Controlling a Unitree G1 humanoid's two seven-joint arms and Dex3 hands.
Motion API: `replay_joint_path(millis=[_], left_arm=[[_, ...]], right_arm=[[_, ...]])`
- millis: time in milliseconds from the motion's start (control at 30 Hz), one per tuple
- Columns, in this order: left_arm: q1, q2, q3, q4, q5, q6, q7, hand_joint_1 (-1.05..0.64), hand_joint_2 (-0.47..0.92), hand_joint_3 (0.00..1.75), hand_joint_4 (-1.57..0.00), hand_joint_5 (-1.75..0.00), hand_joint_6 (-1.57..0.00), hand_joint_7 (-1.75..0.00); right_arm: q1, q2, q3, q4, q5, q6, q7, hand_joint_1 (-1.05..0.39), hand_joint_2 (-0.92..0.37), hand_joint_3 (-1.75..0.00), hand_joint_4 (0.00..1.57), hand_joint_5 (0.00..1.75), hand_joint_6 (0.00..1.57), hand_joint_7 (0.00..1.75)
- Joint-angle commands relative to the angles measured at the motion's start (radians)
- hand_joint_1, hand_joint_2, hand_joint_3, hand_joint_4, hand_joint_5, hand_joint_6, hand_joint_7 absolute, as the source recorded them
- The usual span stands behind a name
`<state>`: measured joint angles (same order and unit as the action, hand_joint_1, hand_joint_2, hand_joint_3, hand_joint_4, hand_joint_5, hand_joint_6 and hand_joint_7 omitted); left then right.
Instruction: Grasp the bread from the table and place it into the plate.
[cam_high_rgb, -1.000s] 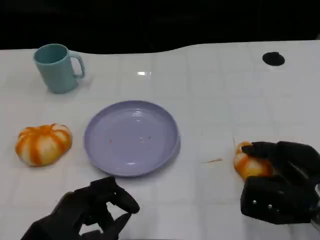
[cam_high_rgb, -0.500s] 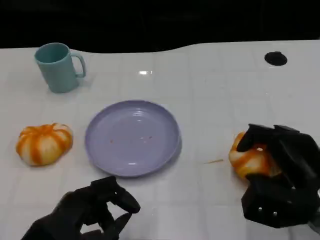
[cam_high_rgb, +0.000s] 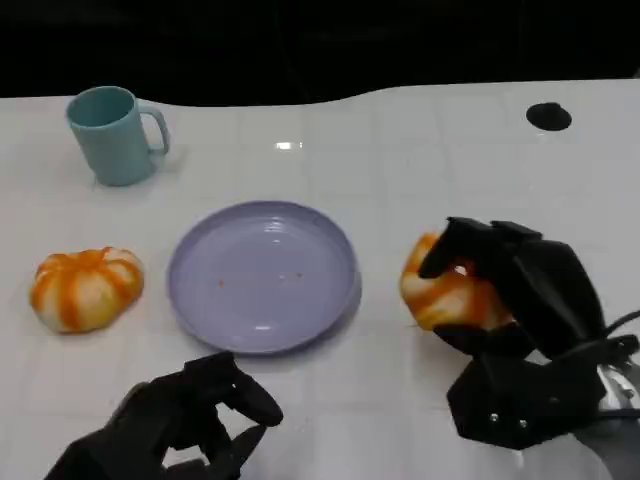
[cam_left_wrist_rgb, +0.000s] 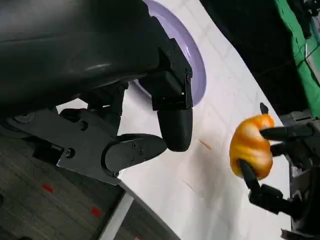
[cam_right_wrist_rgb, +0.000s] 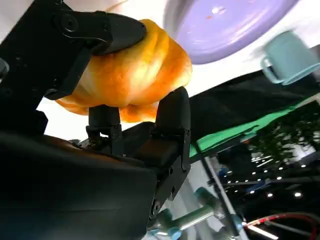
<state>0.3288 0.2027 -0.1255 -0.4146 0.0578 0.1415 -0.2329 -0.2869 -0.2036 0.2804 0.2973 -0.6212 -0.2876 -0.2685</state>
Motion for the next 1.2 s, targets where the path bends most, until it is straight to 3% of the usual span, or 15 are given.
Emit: replay_joint_path(millis=[33, 233, 400, 567, 833, 1000, 1067, 1133, 1200], left_arm=[[0.014, 0.006, -0.002, -0.013, 0.012, -0.005, 0.009, -0.22, 0.81, 0.63, -0.63, -1.75, -0.64, -1.24], [0.022, 0.003, -0.004, -0.016, 0.013, -0.012, 0.010, -0.22, 0.81, 0.63, -0.62, -1.75, -0.64, -1.24], [0.029, 0.001, -0.008, -0.024, 0.019, -0.007, 0.012, -0.22, 0.81, 0.64, -0.62, -1.75, -0.64, -1.24], [0.031, 0.002, -0.011, -0.021, 0.027, -0.019, 0.012, -0.23, 0.81, 0.64, -0.61, -1.75, -0.63, -1.25], [0.035, 0.000, -0.012, -0.015, 0.024, -0.029, 0.011, -0.23, 0.82, 0.62, -0.61, -1.75, -0.63, -1.25], [0.037, -0.003, -0.013, -0.011, 0.024, -0.035, 0.013, -0.23, 0.82, 0.62, -0.60, -1.75, -0.63, -1.25], [0.038, -0.006, -0.014, -0.014, 0.022, -0.029, 0.013, -0.23, 0.82, 0.62, -0.62, -1.75, -0.63, -1.25], [0.040, -0.009, -0.014, -0.019, 0.020, -0.017, 0.013, -0.23, 0.82, 0.62, -0.62, -1.75, -0.63, -1.25], [0.041, -0.011, -0.015, -0.023, 0.020, -0.011, 0.013, -0.23, 0.82, 0.62, -0.61, -1.74, -0.63, -1.25]], right_arm=[[-0.067, 0.043, 0.008, 0.045, 0.078, -0.013, 0.070, -0.06, -0.33, -1.31, 0.93, 1.75, 0.83, 1.44], [-0.166, 0.116, 0.030, 0.167, 0.126, -0.014, 0.133, -0.07, -0.31, -1.42, 0.91, 1.75, 0.76, 1.62], [-0.261, 0.181, 0.063, 0.321, 0.104, -0.056, 0.086, -0.08, -0.30, -1.39, 0.91, 1.75, 0.73, 1.70], [-0.355, 0.235, 0.083, 0.468, 0.089, -0.084, 0.023, -0.11, -0.31, -1.36, 0.94, 1.75, 0.72, 1.74], [-0.490, 0.332, 0.067, 0.651, 0.111, -0.038, -0.003, -0.15, -0.37, -1.32, 0.91, 1.75, 0.68, 1.68], [-0.547, 0.381, 0.032, 0.718, 0.175, 0.055, 0.072, -0.14, -0.42, -1.24, 0.83, 1.75, 0.72, 1.28], [-0.561, 0.386, 0.025, 0.730, 0.200, 0.094, 0.134, -0.16, -0.62, -0.79, 0.55, 1.31, 0.66, 0.76], [-0.566, 0.379, 0.033, 0.732, 0.205, 0.107, 0.183, -0.20, -0.76, -0.46, 0.45, 0.90, 0.63, 0.38], [-0.565, 0.359, 0.059, 0.723, 0.190, 0.104, 0.238, -0.29, -0.87, -0.25, 0.34, 0.58, 0.56, 0.16]])
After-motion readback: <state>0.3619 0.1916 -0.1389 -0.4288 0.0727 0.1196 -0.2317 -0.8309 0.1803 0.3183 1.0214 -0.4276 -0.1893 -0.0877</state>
